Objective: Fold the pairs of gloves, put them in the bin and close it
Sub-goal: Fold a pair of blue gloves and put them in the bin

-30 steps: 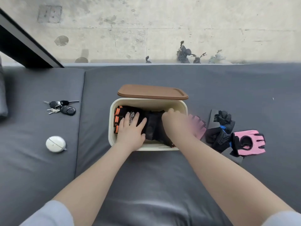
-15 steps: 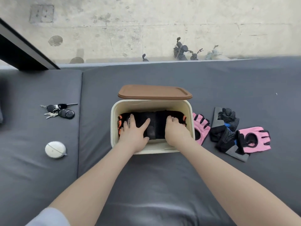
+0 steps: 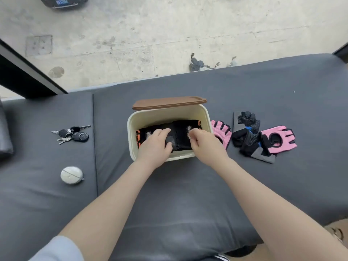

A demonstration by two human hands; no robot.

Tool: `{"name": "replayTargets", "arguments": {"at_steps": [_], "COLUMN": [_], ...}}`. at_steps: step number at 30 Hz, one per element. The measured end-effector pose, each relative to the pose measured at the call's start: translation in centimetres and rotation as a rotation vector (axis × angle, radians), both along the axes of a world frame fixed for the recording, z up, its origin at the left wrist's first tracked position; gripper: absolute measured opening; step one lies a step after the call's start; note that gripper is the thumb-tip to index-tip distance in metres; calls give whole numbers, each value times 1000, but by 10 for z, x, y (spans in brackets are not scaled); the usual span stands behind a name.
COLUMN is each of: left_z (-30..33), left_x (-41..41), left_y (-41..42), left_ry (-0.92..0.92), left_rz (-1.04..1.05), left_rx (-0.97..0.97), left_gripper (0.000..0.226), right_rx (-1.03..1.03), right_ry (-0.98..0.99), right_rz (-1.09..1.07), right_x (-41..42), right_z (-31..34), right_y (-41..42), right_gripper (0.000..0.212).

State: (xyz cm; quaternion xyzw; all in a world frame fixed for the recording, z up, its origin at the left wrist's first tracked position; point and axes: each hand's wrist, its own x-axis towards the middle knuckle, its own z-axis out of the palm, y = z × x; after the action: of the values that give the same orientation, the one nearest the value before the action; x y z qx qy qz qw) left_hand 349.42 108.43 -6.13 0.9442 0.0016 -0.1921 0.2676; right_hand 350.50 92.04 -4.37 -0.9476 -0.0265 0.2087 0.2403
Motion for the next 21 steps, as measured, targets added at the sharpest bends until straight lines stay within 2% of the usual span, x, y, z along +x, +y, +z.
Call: {"name": "replayTargets", "arguments": {"at_steps": [4,7,13,21], "left_z": [19,28,26,-15], "left_x": [-25,-41,-53,-44], "left_y": [-23,-43,-95,-184], "left_ry": [-72,-99,-59,52], "left_rz": [-15,-25,-107,-185], "left_rx": [-198,-276,-287,-253], "left_gripper": [41,41,37,37], "right_rx": [7,20,20,-90], "right_ry": [-103,-62,25,71], "right_rz": [-100,-236,-421,-469], "right_x": [-49,-74,-101,-86], "right_z": [16,10,-21,-67], "right_y": [-33,-60,-116,-196], "right_gripper": [28,26,28,31]}}
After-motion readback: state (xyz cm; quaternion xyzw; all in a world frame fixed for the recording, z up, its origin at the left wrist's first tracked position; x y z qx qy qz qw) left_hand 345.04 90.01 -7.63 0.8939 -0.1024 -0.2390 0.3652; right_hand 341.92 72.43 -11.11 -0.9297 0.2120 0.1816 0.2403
